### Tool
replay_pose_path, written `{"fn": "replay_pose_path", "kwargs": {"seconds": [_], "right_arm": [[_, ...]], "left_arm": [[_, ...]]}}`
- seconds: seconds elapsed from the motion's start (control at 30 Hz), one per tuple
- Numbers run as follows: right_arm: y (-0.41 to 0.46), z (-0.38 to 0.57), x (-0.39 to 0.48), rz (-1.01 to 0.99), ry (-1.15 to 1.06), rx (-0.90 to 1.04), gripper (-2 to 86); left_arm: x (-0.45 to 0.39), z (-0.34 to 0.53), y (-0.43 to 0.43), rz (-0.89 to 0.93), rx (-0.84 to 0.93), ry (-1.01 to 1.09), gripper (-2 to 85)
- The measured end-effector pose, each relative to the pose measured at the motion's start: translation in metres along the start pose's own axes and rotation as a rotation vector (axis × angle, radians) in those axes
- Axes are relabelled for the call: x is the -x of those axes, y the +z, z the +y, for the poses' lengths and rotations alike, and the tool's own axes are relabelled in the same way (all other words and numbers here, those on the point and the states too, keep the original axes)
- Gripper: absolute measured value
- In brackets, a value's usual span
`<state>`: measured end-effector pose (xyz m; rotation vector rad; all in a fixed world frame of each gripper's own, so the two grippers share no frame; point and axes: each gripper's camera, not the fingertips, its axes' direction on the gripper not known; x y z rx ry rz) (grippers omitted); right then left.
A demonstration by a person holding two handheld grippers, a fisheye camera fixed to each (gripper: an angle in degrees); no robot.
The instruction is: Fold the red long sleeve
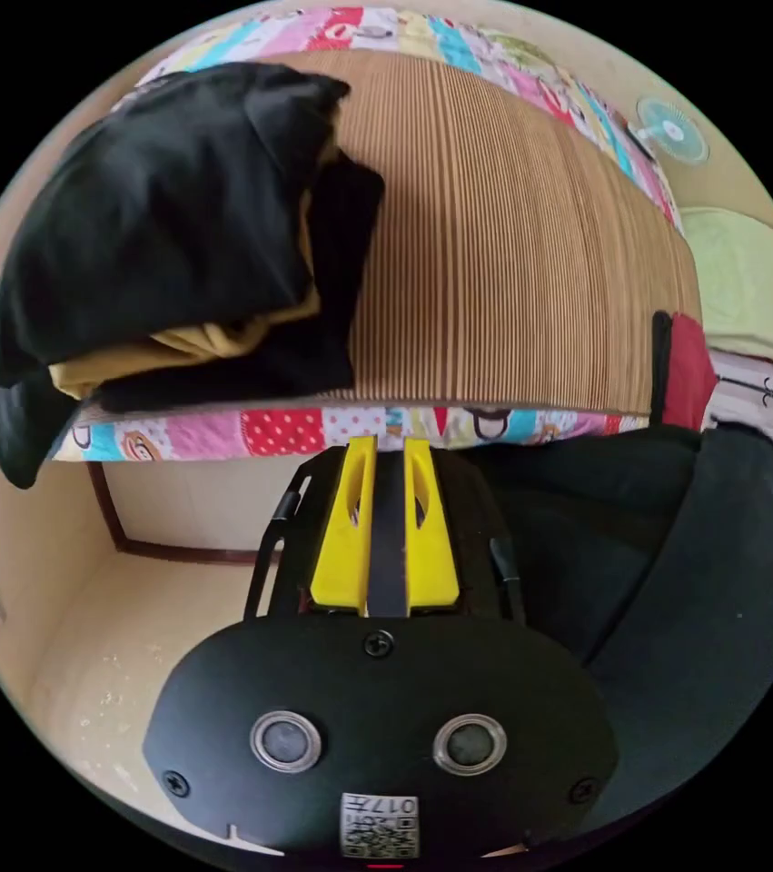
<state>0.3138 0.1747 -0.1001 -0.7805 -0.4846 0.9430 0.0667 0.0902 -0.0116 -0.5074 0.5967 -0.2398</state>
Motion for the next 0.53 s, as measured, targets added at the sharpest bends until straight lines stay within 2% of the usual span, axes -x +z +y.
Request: {"fn": "replay_pose_path", "kwargs": {"seconds": [0.07,0.23,0.4,0.47,0.53], "right_arm": [[0.005,-0.006,0.006,-0.021,-0.044,-0.056,0.9],[0.027,-0.009,0.012,-0.08,-0.128,-0.133,0.5],[0.071,-0.001,-0.007,-0.221,-0.114,-0.163,0.5],[0.091,0.006,-0.025,-0.335,-0.115,-0.21,0.4],[0.107,0.008,-0.039,-0.377,-0.107,-0.224,0.4]], "left_arm": [[0.002,-0.021,-0.052,0.01,-0.173,-0.024,6.8],[-0.009,-0.091,-0.118,0.049,-0.336,0.005,8.5],[-0.01,-0.16,-0.105,0.071,-0.245,-0.064,10.6],[-0.009,-0.172,-0.065,0.036,-0.081,-0.117,9.9],[-0.01,-0.163,-0.057,0.054,-0.1,-0.14,7.1]]}}
